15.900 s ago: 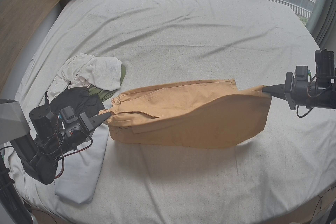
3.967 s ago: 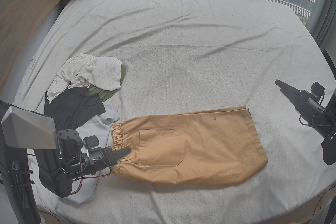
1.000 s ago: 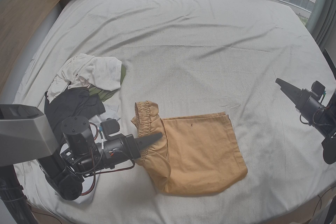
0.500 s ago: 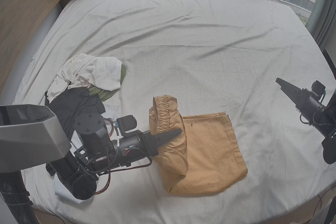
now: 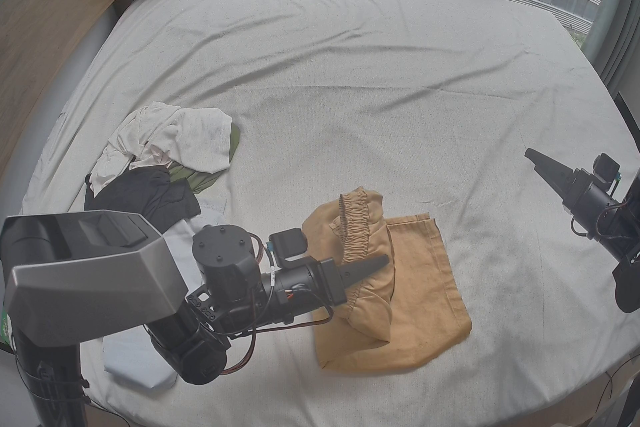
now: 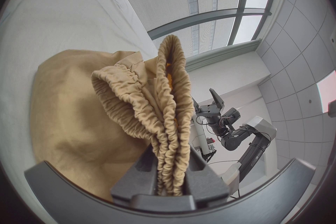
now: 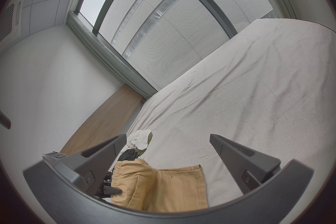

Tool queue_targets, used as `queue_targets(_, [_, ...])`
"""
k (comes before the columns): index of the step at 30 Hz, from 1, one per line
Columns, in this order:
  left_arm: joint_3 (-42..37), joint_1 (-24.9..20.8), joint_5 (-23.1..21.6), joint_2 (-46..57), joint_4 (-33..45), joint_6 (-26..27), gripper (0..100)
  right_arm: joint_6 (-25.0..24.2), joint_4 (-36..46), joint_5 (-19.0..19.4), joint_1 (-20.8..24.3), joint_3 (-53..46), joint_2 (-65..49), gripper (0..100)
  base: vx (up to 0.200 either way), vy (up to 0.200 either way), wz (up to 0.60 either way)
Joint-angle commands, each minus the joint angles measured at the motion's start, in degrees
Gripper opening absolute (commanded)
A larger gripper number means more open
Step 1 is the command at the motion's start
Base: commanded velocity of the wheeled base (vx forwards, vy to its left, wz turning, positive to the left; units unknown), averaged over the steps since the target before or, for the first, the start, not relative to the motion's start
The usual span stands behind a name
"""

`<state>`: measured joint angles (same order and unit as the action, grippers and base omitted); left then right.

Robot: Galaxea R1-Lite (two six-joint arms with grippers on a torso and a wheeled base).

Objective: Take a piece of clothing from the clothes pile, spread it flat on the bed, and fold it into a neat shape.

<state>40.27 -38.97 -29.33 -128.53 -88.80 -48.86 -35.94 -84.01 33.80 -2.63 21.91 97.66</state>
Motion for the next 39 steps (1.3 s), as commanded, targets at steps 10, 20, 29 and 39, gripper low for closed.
queue_targets(10, [5.7,-2.6,-0.02,-4.1,1.08,-1.85,0,-0.01,-0.02,0.03,0.0,-0.02,-0.01,100,0.0,0.0,0.0])
queue_targets(20, [7.46,-3.48,0.06,-5.6,2.22,-1.94,0,-0.01,-0.02,0.03,0.0,0.07,-0.1,100,0.0,0.0,0.0])
queue_targets(29, [7.81,-3.21,0.06,-6.83,2.4,-1.85,0,-0.01,-0.02,0.03,0.08,-0.02,-0.1,100,0.0,0.0,0.0])
queue_targets(39, [8.43,-3.3,0.06,-7.09,2.58,-1.85,100,-0.01,-0.11,0.03,0.0,-0.02,-0.1,100,0.0,0.0,0.0])
